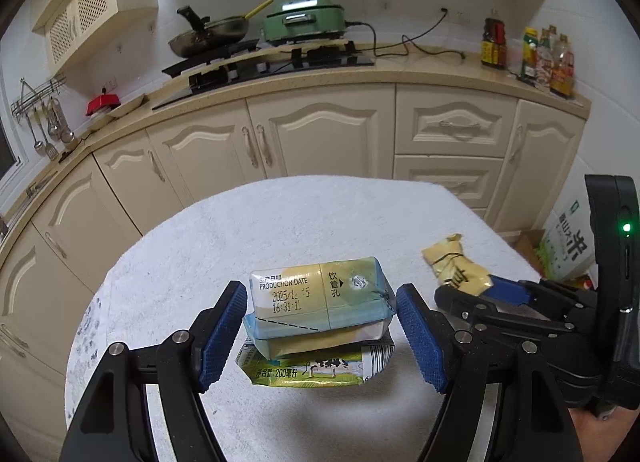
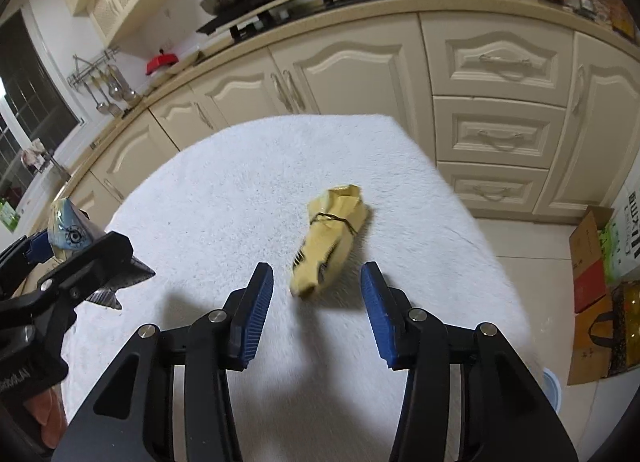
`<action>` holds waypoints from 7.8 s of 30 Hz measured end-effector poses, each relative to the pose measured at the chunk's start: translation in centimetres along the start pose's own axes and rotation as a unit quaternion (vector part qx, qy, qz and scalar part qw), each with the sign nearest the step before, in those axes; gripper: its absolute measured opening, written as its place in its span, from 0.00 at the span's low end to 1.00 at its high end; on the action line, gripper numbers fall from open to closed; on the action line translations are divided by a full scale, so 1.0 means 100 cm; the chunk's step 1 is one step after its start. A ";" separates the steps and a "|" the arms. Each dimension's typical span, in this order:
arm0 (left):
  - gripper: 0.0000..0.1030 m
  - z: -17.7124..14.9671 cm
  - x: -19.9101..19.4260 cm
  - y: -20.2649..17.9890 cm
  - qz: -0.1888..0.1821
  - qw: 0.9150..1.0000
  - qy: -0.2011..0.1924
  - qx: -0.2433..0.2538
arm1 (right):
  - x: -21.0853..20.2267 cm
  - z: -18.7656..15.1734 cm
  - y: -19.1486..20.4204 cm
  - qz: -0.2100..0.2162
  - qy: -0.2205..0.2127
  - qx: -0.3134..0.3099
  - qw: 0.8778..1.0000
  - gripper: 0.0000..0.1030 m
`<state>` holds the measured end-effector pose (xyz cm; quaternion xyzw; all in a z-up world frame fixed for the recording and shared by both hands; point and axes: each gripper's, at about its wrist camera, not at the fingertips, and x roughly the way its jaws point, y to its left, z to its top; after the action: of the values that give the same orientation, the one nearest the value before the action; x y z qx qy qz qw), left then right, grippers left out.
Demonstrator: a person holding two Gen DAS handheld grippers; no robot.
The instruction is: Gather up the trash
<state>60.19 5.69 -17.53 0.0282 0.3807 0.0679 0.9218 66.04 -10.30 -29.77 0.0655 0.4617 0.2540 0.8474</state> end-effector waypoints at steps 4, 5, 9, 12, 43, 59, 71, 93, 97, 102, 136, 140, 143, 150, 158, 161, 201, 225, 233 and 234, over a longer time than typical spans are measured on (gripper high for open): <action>0.70 0.008 0.018 0.005 0.000 1.000 0.012 -0.002 | 0.013 0.008 0.005 -0.014 0.006 -0.018 1.000 0.45; 0.70 0.010 0.022 0.005 -0.002 1.000 0.014 -0.002 | 0.014 0.009 0.008 -0.023 0.008 -0.031 0.999 0.38; 0.70 0.017 0.028 0.006 -0.010 1.000 0.017 -0.005 | 0.008 0.003 0.015 -0.028 0.002 -0.064 0.998 0.24; 0.70 0.015 0.020 0.001 -0.018 1.000 0.011 -0.004 | -0.011 -0.003 0.013 -0.021 -0.015 -0.065 0.998 0.23; 0.70 -0.061 -0.089 -0.058 -0.042 0.998 0.008 0.038 | -0.085 -0.104 -0.020 0.047 -0.051 0.000 0.998 0.25; 0.70 -0.064 -0.102 -0.209 -0.172 0.976 0.010 0.130 | -0.218 -0.183 -0.175 -0.024 -0.148 0.141 0.979 0.25; 0.70 -0.084 -0.006 -0.339 -0.219 0.949 0.114 0.198 | -0.206 -0.251 -0.285 -0.088 -0.114 0.247 0.958 0.25; 0.79 -0.079 0.074 -0.392 -0.162 0.960 0.140 0.179 | -0.150 -0.268 -0.328 -0.104 -0.076 0.278 0.952 0.28; 0.79 -0.077 0.058 -0.383 -0.163 0.963 0.131 0.171 | -0.157 -0.260 -0.318 -0.119 -0.075 0.270 0.953 0.64; 0.79 -0.075 0.026 -0.363 -0.171 0.965 0.114 0.161 | -0.181 -0.256 -0.297 -0.127 -0.084 0.259 0.954 0.65; 0.99 -0.253 -0.450 -0.010 -0.094 0.981 -0.171 0.020 | -0.419 -0.256 0.099 -0.186 -0.264 0.000 0.946 1.00; 0.99 -0.288 -0.503 0.006 -0.083 0.972 -0.220 0.006 | -0.437 -0.261 0.125 -0.166 -0.286 -0.015 0.944 1.00; 0.99 -0.314 -0.533 0.014 -0.077 0.967 -0.243 -0.004 | -0.453 -0.267 0.145 -0.170 -0.307 -0.034 0.936 1.00; 0.99 -0.365 -0.577 0.008 -0.063 0.958 -0.279 -0.004 | -0.472 -0.276 0.172 -0.179 -0.337 -0.063 0.922 1.00; 0.99 -0.383 -0.567 -0.007 -0.062 0.955 -0.291 -0.013 | -0.481 -0.282 0.177 -0.178 -0.351 -0.066 0.917 1.00; 0.99 -0.379 -0.560 -0.011 -0.060 0.954 -0.293 -0.014 | -0.482 -0.281 0.178 -0.176 -0.352 -0.067 0.917 1.00; 0.99 -0.329 -0.522 -0.012 -0.050 0.958 -0.281 -0.012 | -0.482 -0.283 0.166 -0.176 -0.342 -0.057 0.921 1.00; 0.99 -0.331 -0.511 -0.015 -0.046 0.960 -0.276 -0.012 | -0.476 -0.285 0.165 -0.179 -0.337 -0.055 0.923 1.00; 0.99 -0.332 -0.511 -0.014 -0.046 0.960 -0.277 -0.012 | -0.476 -0.286 0.164 -0.180 -0.338 -0.055 0.922 1.00; 0.99 -0.332 -0.511 -0.014 -0.045 0.960 -0.277 -0.012 | -0.476 -0.286 0.164 -0.180 -0.338 -0.055 0.922 1.00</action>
<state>1.07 -3.16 -5.57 0.0178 0.1102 0.0199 0.9935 15.48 -23.05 -4.65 0.0164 0.1369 0.0846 0.9868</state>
